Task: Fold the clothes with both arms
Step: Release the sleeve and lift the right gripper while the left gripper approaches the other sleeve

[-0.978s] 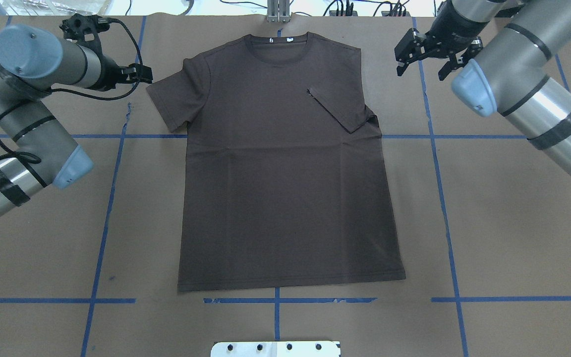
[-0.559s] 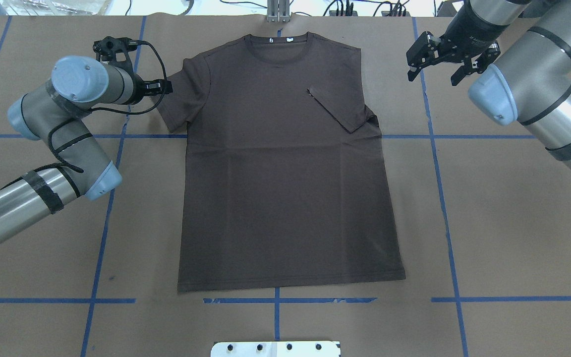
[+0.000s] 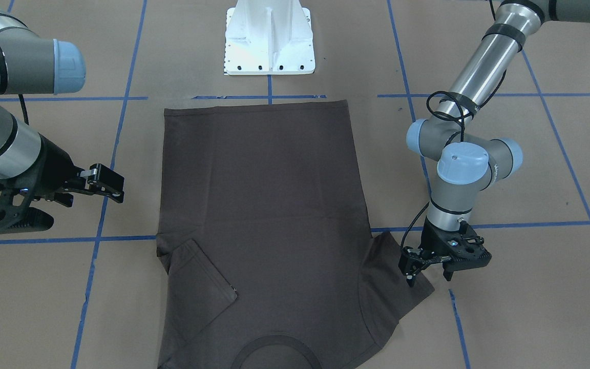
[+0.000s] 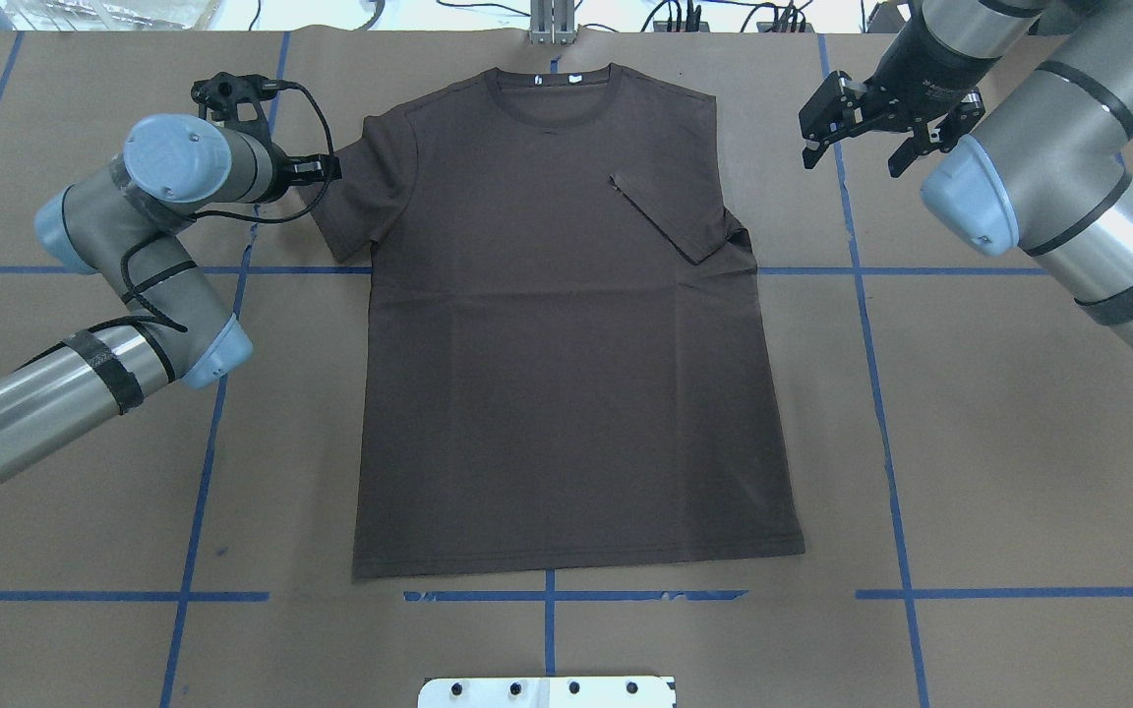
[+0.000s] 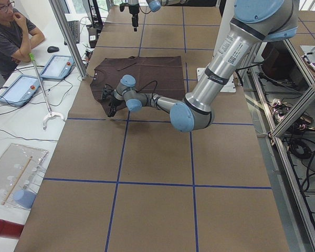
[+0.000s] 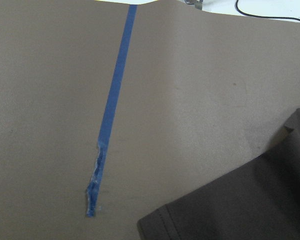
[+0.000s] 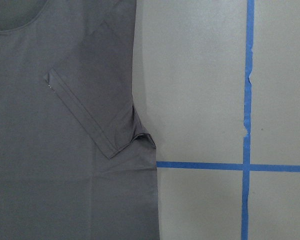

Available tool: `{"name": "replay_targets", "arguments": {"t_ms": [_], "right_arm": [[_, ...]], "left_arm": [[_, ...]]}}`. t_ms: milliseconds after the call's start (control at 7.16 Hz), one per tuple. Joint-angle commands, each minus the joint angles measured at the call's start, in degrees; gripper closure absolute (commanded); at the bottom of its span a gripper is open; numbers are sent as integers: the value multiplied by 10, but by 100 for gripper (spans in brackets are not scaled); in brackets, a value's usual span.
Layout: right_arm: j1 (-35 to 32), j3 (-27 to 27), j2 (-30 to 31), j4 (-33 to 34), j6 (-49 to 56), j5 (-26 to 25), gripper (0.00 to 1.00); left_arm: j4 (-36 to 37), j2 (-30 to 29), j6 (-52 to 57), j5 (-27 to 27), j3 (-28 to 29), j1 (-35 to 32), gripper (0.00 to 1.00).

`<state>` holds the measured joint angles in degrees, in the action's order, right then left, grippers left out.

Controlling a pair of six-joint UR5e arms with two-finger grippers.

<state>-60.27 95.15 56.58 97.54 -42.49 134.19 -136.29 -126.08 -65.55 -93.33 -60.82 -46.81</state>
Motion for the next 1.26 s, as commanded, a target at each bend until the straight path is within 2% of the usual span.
{"name": "replay_targets", "arguments": {"t_ms": [0,140,279,419,559,699,1118], "right_arm": [[2,-3,0,0,0,-3,0],[2,-3,-1,0,0,-3,0],[2,-2,-2,0,0,-2,0],[2,-3,0,-1,0,-3,0],[2,-3,0,0,0,-3,0],[2,-4,1,0,0,-3,0],[4,-5,4,-1,1,-9,0]], "left_arm": [[-23,-7,1,1,25,0,10],[-23,-9,1,1,26,0,22],[-23,-9,1,1,26,0,42],[-22,-10,3,0,26,-1,64],[-22,-10,18,0,26,-2,92],[-22,-11,21,-1,25,-4,100],[-17,-22,40,-5,22,-11,100]]}}
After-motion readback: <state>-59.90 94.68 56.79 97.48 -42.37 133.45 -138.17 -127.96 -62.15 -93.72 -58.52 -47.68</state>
